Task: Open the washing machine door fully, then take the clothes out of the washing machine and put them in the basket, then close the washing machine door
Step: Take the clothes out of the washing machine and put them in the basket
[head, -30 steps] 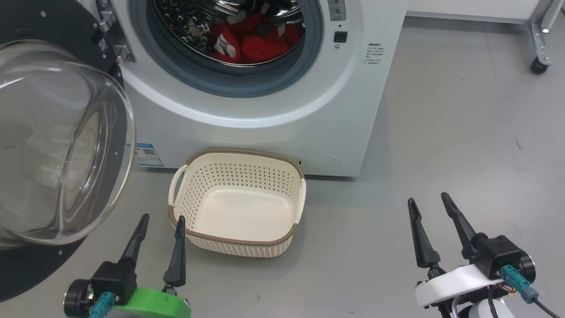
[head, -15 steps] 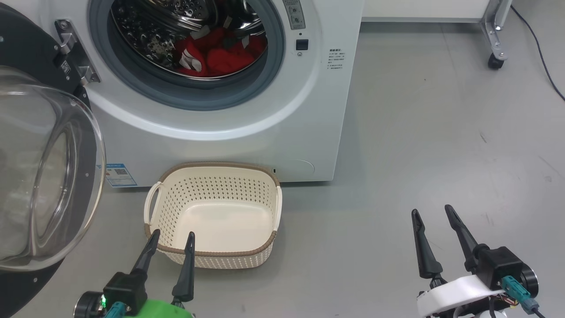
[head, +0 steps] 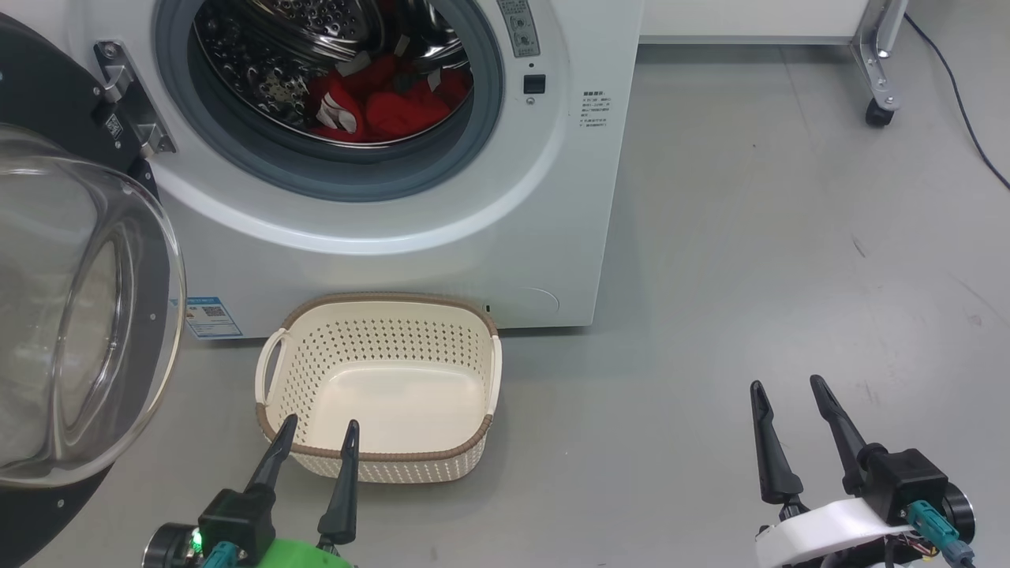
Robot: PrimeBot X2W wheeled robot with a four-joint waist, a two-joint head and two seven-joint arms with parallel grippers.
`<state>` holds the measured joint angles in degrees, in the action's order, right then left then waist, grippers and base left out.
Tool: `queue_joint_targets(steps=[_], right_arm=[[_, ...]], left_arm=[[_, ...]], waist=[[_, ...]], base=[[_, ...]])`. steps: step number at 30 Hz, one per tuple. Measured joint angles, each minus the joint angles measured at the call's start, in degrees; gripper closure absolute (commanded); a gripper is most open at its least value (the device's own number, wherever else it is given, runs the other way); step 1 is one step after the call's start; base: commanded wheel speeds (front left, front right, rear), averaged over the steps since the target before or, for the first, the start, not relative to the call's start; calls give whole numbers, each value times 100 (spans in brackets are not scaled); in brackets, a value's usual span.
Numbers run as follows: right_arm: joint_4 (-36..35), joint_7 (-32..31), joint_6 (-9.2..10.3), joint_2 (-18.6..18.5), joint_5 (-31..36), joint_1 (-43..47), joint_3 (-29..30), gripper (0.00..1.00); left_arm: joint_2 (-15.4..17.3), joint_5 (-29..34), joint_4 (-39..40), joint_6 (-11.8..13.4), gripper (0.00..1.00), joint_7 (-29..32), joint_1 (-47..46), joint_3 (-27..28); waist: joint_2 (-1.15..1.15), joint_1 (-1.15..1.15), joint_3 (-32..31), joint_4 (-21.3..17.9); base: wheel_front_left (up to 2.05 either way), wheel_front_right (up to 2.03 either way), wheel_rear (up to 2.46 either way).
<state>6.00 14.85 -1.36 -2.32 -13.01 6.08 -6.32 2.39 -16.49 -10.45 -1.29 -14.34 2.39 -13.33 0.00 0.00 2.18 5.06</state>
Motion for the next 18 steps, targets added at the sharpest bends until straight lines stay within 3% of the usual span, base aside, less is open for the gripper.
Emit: queue_joint_targets(steps=[18], right_arm=[[-1, 0, 8, 1, -3, 4, 0, 0]], left_arm=[[1, 0, -16, 109, 0, 0, -1, -41]], waist=[[0, 0, -31, -29]], base=[[0, 0, 0]])
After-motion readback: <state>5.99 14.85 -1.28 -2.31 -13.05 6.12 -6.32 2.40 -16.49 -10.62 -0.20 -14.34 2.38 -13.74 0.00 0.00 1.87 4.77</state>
